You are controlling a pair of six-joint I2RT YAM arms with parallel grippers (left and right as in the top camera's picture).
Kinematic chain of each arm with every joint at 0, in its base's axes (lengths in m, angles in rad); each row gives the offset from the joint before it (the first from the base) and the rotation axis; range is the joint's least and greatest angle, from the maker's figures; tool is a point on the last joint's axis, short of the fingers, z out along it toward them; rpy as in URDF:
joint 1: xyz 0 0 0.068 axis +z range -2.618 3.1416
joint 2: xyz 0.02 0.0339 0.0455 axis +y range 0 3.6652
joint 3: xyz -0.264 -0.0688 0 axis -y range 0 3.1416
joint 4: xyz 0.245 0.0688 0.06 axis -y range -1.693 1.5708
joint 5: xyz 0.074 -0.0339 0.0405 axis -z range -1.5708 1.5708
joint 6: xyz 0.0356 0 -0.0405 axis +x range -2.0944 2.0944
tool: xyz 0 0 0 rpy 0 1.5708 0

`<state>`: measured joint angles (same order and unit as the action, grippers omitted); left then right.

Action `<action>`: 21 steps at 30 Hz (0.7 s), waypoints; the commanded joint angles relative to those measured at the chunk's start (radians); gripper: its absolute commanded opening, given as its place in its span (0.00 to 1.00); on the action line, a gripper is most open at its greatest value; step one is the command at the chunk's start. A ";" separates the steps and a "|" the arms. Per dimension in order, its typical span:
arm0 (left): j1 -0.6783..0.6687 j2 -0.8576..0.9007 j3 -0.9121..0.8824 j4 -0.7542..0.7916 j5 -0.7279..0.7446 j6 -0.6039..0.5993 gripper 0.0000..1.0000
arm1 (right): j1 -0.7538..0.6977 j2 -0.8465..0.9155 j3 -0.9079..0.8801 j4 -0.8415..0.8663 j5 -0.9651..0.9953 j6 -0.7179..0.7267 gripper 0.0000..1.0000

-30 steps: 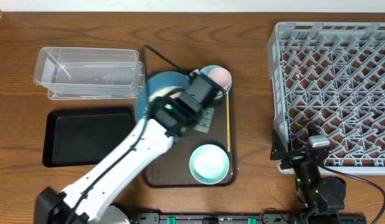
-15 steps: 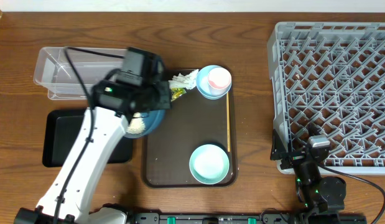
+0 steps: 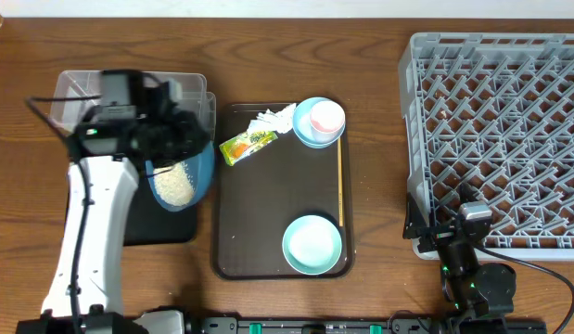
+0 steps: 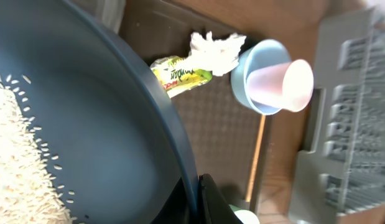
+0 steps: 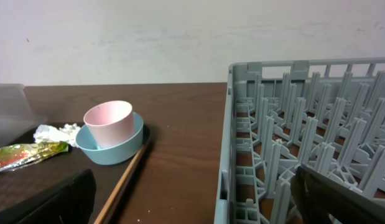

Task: Sort waste into correct bins and load items into the dishwasher rack
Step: 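Tilt the teal plate over the black tray, pouring out rice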

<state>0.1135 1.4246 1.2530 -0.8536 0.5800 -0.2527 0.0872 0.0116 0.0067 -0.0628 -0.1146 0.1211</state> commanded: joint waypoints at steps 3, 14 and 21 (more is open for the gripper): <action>0.147 -0.013 -0.001 -0.005 0.274 0.074 0.06 | -0.011 -0.006 -0.001 -0.004 0.003 -0.010 0.99; 0.374 -0.013 -0.069 -0.027 0.489 0.127 0.06 | -0.011 -0.006 -0.001 -0.004 0.003 -0.010 0.99; 0.550 -0.012 -0.193 0.048 0.631 0.156 0.06 | -0.011 -0.006 -0.001 -0.004 0.003 -0.010 0.99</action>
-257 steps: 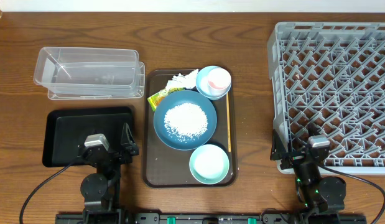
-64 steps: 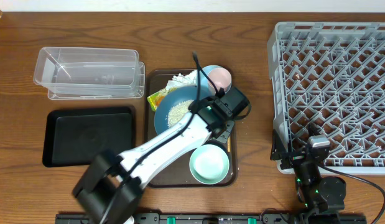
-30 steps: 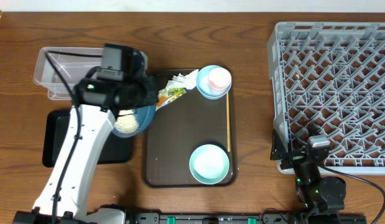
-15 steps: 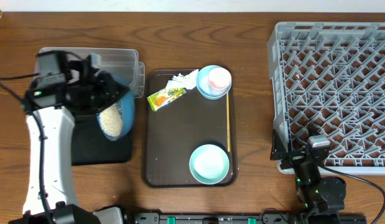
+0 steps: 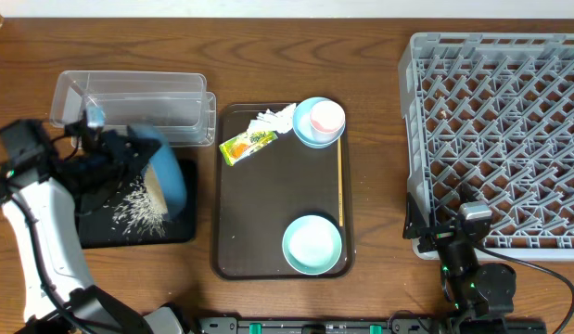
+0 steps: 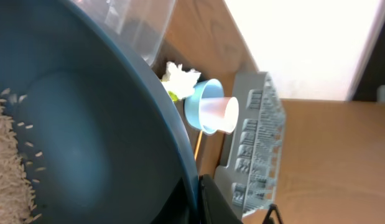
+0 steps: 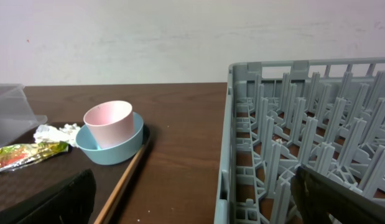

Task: Sort waste into correct bins and load items into the dishwasher rack
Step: 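Tilt the teal plate over the black tray, pouring out rice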

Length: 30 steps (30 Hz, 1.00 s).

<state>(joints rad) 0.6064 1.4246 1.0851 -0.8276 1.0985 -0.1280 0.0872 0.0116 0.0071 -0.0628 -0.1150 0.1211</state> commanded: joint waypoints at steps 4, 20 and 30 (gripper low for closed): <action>0.132 -0.012 -0.054 0.044 0.152 0.069 0.06 | -0.011 -0.006 -0.002 -0.004 0.003 -0.010 0.99; 0.307 0.042 -0.056 0.047 0.474 0.030 0.06 | -0.011 -0.006 -0.002 -0.004 0.003 -0.010 0.99; 0.433 0.080 -0.075 -0.076 0.474 0.039 0.06 | -0.011 -0.006 -0.002 -0.004 0.003 -0.010 0.99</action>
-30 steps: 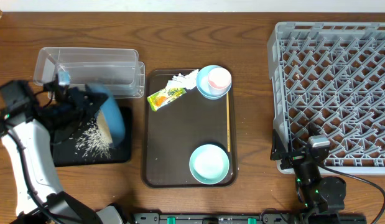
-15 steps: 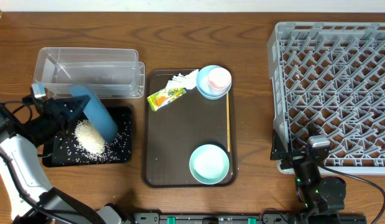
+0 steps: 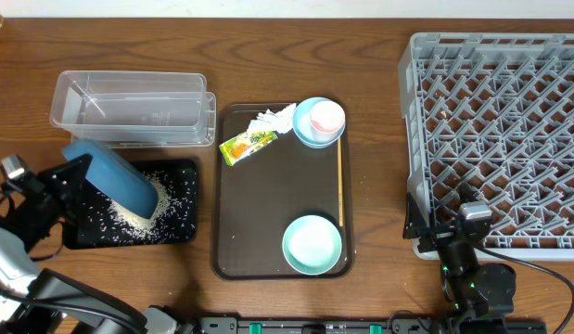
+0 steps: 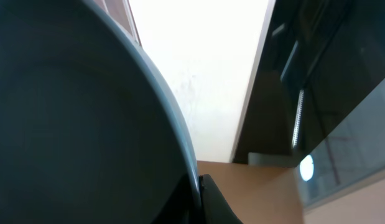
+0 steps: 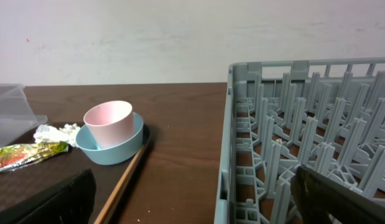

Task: Sort waste into correct bins and load items into the dishwasher rack
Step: 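Tilt the teal plate over the black tray, pouring out rice, then carry the empty teal plate back onto the brown tray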

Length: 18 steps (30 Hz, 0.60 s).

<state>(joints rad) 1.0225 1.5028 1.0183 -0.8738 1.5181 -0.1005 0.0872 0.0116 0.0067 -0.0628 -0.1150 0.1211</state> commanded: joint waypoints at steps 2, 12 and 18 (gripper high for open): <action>0.020 0.003 -0.008 0.024 0.055 0.016 0.06 | -0.011 -0.006 -0.001 -0.004 0.003 -0.010 0.99; 0.020 -0.003 -0.008 0.002 0.055 -0.021 0.06 | -0.011 -0.006 -0.001 -0.004 0.003 -0.010 0.99; 0.020 -0.052 -0.008 -0.070 0.056 0.032 0.06 | -0.011 -0.006 -0.001 -0.004 0.003 -0.010 0.99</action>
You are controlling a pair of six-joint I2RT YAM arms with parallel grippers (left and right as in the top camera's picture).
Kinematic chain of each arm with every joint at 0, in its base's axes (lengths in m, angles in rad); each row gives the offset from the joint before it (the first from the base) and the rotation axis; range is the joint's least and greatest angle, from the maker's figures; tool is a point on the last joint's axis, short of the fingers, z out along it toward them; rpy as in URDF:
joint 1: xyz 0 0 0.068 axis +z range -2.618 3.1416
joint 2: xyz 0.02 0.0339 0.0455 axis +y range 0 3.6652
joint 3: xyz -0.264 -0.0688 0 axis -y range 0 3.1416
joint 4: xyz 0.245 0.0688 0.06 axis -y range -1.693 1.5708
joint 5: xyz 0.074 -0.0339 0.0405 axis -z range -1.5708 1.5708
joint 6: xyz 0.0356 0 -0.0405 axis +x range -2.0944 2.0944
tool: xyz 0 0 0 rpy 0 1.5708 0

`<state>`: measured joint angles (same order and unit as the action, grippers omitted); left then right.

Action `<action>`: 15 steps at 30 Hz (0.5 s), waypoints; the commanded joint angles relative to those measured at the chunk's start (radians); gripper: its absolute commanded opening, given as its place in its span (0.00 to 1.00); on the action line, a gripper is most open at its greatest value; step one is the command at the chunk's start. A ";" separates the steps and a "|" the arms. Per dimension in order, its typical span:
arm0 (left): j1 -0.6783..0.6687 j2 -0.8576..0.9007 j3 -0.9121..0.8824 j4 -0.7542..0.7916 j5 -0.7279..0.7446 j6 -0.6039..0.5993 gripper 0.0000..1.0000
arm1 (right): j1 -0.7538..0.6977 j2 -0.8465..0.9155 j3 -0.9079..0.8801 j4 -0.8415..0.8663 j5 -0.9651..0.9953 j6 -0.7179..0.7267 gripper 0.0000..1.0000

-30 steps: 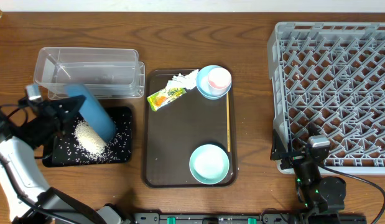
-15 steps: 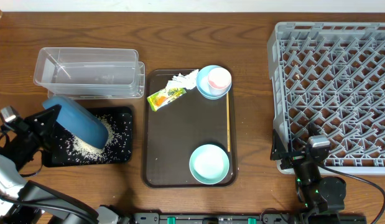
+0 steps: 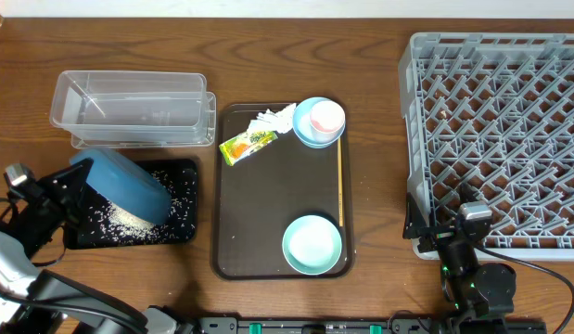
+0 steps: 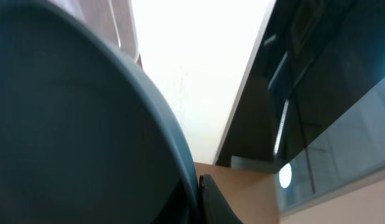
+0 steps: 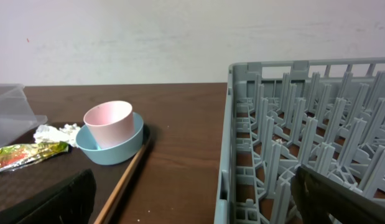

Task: Sort waste into correct bins and load items into the dishwasher rack
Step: 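Carry the empty teal plate back onto the brown tray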

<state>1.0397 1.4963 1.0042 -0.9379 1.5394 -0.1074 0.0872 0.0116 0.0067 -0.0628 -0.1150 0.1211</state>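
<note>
A dark blue bowl is tipped mouth-down over the black waste tray, where white rice lies heaped and scattered. My left gripper is shut on the bowl's rim. In the left wrist view the bowl fills the frame beside one finger. The grey dishwasher rack stands at the right. My right gripper rests open at its front left corner, holding nothing.
A clear plastic bin stands behind the black tray. The brown serving tray carries a green-yellow wrapper, crumpled tissue, a pink cup inside a light blue bowl, a chopstick and another light blue bowl.
The blue bowl has shifted a little to the right and its tilt changed, still over the black tray in my left gripper. The right arm has not moved.
My left gripper held the blue bowl with rice in it near the clear bin. Then the bowl was tilted over the black tray with rice spilling out. Later it was turned mouth-down, the rice lying on the tray, and it stays so now.
</note>
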 commanded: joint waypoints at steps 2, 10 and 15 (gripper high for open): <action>0.003 -0.085 0.006 -0.060 0.032 0.077 0.06 | -0.011 -0.006 -0.001 -0.004 0.003 -0.010 0.99; 0.002 -0.262 0.009 0.087 0.032 -0.010 0.06 | -0.011 -0.006 -0.001 -0.004 0.003 -0.010 0.99; -0.049 -0.417 0.018 0.095 0.010 -0.155 0.06 | -0.011 -0.006 -0.001 -0.004 0.003 -0.010 0.99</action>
<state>1.0252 1.1614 0.9993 -0.8547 1.5394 -0.1631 0.0872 0.0116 0.0067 -0.0628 -0.1150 0.1211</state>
